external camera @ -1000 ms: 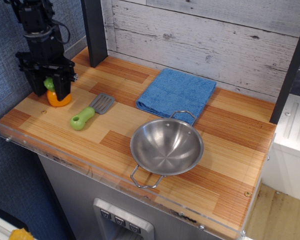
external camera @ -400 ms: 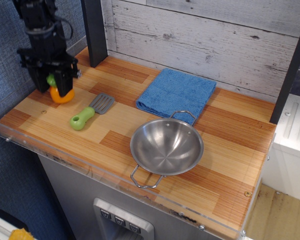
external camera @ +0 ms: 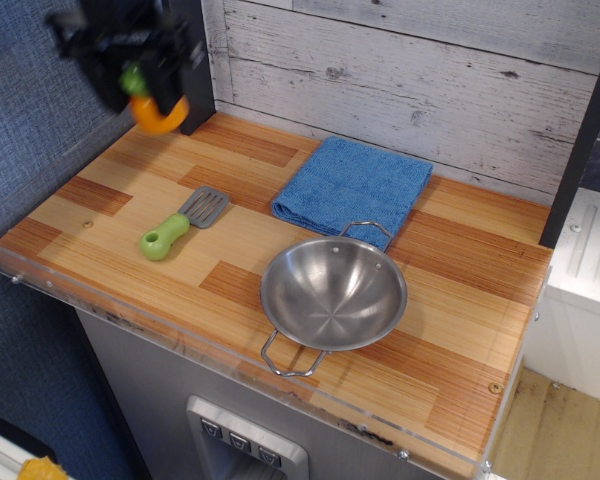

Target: Place orange bottle inside silver bowl.

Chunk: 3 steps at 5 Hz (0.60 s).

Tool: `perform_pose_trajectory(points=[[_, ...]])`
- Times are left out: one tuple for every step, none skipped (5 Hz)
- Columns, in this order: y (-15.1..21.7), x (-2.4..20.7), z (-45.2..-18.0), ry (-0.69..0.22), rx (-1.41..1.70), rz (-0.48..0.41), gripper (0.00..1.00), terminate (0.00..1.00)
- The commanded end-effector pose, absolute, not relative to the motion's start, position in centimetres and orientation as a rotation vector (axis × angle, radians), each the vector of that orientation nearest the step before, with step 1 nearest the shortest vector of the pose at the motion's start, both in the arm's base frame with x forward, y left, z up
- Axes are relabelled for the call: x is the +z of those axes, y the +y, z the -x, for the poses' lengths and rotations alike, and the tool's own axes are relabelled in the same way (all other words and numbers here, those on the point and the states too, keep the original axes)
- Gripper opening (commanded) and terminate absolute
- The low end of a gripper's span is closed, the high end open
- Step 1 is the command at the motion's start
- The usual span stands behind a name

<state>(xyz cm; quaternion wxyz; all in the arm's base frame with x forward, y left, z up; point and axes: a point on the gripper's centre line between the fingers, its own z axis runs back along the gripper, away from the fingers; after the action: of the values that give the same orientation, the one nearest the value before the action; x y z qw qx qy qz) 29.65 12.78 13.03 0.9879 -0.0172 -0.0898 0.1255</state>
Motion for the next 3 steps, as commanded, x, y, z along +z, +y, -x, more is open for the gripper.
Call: perform_pose_trajectory(points=[[4.0,16.8,-26.8,-0.204,0.142,0.118,0.0,0.0],[-0.9,15.3,-25.2,-0.161,0.082,0.105,0.0,0.0],[-2.5,13.9,-23.9,-0.135,0.04,0.067,0.0,0.0]])
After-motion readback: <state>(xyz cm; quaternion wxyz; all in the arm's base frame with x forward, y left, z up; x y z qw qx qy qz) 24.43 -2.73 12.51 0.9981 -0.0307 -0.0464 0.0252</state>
